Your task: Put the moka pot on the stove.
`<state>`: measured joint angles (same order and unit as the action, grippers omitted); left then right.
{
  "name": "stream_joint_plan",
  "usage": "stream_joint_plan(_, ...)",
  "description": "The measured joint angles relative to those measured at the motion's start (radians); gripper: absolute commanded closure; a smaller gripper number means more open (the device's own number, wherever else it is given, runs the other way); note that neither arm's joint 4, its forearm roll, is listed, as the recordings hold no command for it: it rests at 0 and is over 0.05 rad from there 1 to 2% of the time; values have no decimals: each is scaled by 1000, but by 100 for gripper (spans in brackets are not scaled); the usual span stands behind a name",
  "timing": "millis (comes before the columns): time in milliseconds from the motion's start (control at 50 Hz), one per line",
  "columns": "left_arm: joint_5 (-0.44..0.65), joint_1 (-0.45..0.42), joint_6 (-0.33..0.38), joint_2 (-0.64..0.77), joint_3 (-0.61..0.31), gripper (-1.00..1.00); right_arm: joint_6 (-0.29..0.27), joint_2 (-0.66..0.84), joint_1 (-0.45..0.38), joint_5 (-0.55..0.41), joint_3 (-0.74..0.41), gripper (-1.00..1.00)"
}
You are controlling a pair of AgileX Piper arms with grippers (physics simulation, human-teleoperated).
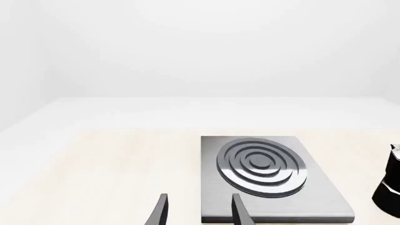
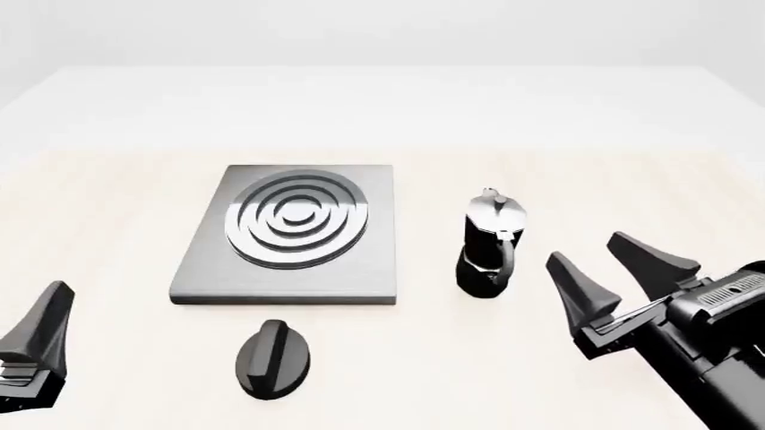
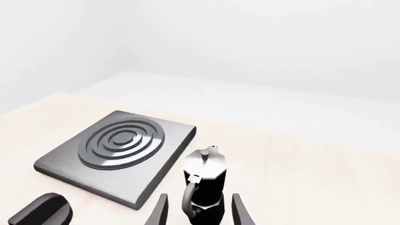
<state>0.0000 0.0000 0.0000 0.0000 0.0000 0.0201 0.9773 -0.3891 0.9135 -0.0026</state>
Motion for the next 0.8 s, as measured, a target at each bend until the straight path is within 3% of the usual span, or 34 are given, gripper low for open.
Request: stream_joint_plan(800,0,0,0,0,0,-100,26,331,-9,241,-33,-100)
